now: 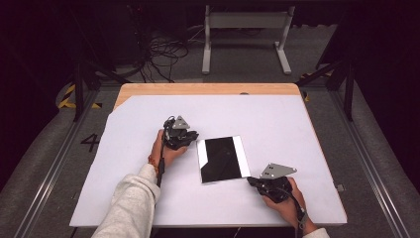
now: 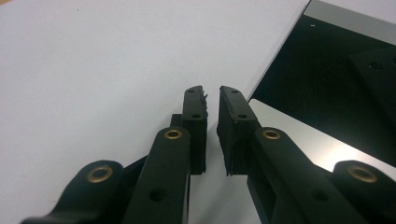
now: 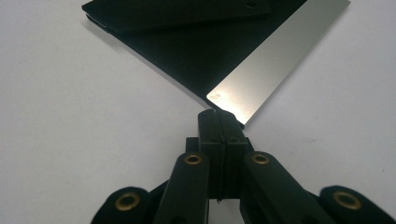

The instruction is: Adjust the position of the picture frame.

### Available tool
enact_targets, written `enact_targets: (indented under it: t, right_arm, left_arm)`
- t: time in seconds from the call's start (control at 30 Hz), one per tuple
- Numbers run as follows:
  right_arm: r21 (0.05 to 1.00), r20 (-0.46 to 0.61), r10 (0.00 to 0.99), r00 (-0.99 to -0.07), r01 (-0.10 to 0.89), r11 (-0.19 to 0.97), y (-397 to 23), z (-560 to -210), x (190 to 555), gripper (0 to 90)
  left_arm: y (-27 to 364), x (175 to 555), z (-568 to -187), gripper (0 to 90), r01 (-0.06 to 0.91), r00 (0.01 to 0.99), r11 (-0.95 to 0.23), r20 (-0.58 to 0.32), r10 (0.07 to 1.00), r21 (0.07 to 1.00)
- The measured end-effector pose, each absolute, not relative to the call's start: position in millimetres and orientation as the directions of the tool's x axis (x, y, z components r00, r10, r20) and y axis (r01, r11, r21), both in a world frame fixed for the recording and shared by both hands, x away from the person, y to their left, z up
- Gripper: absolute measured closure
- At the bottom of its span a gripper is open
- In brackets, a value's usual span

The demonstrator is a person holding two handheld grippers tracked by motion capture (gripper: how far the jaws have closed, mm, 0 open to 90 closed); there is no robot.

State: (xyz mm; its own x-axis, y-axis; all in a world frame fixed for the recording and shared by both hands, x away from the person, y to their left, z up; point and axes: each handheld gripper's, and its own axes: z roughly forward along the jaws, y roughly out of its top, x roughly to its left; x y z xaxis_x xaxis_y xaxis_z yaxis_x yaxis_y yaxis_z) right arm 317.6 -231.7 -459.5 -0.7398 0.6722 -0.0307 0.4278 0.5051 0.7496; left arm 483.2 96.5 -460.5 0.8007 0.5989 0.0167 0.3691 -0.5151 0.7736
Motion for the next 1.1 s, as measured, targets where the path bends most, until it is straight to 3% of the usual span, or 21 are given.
enact_targets:
  t: [0.17, 0.23, 0.37, 0.67, 0.8, 1.1]
  right_arm:
    - [0.742, -0.037, 0.67, -0.741, 0.429, 0.516, -230.5, -458.3, 318.1, 90.0]
    - [0.74, -0.036, 0.669, -0.742, 0.43, 0.517, -229.8, -458.2, 318.9, 90.0]
    - [0.741, -0.037, 0.667, -0.744, 0.427, 0.518, -230.2, -458.4, 319.3, 90.0]
    - [0.739, -0.05, 0.672, -0.739, 0.425, 0.523, -228.9, -458.4, 318.6, 90.0]
    - [0.739, -0.057, 0.681, -0.73, 0.428, 0.52, -229.2, -458.4, 320.0, 90.0]
    - [0.74, -0.061, 0.703, -0.709, 0.44, 0.508, -235.0, -458.1, 323.4, 90.0]
  left_arm:
    - [89.2, 483.7, -462.9, 81.7, 0.369, 0.806, -0.533, 0.024, 0.592, 0.762]
    - [90.8, 489.1, -460.6, 82.0, 0.412, 0.798, -0.5, -0.037, 0.602, 0.762]
    - [88.9, 493.9, -459.9, 82.4, 0.405, 0.795, -0.531, 0.0, 0.607, 0.744]
    - [89.2, 494.9, -463.6, 85.2, 0.416, 0.814, -0.53, -0.043, 0.579, 0.739]
    - [90.7, 494.8, -463.6, 89.7, 0.414, 0.831, -0.536, -0.065, 0.553, 0.736]
    - [93.0, 489.2, -459.2, 89.8, 0.4, 0.877, -0.59, -0.105, 0.47, 0.702]
